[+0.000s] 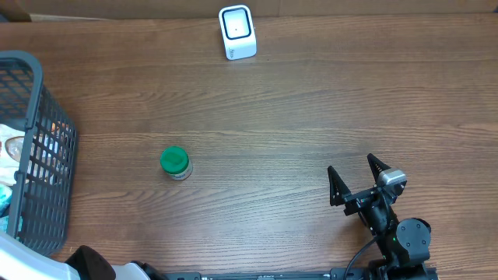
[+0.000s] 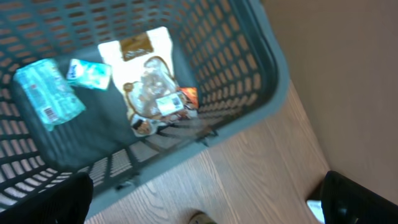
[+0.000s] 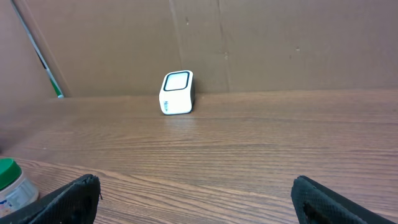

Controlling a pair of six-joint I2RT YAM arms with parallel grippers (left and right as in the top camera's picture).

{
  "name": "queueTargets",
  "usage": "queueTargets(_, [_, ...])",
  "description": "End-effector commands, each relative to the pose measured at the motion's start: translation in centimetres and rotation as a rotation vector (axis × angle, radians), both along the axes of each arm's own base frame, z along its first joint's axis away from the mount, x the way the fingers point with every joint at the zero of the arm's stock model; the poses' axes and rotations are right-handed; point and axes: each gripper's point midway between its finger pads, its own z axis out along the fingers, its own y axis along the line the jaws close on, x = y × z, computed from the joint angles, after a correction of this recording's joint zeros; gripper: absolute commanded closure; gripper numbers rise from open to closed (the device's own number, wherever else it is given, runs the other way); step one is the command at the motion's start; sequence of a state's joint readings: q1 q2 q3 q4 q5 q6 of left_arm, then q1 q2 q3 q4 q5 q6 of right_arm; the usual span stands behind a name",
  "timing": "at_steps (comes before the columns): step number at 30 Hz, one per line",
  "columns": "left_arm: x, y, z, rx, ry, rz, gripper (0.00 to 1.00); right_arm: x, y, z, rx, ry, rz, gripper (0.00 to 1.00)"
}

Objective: Scan the item barcode
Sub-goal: 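Reach the left gripper into the basket and grasp the clear snack bag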

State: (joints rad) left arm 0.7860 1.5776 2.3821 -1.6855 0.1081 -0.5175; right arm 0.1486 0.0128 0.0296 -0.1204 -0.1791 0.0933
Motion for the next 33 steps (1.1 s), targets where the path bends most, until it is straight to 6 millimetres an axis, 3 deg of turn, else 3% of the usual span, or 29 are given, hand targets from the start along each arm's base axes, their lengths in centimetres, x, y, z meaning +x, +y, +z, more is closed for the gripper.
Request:
queueTargets(1, [0.1,1.2,-0.7,-0.037,0.004,0.031,0.0,-0.1,0.2,0.4,-0.001,-0.018,0.011,0.0])
queueTargets(6, [0.1,3.0,-2.2,-0.063,0.045,0.08,0.0,-0.1,0.2,0.4,-0.001,-0.018,0.011,0.0])
queueTargets(19, [-2.2,7.1,-4.2,-0.081,0.12,0.222,0.0,-0.1,0.2,0.4,-0.001,-0.018,0.011,0.0])
queueTargets(33, [-3.3,9.7,-6.2,-0.081,0.203,0.329,0.0,-0.1,0.2,0.4,-0.001,-0.018,0.011,0.0])
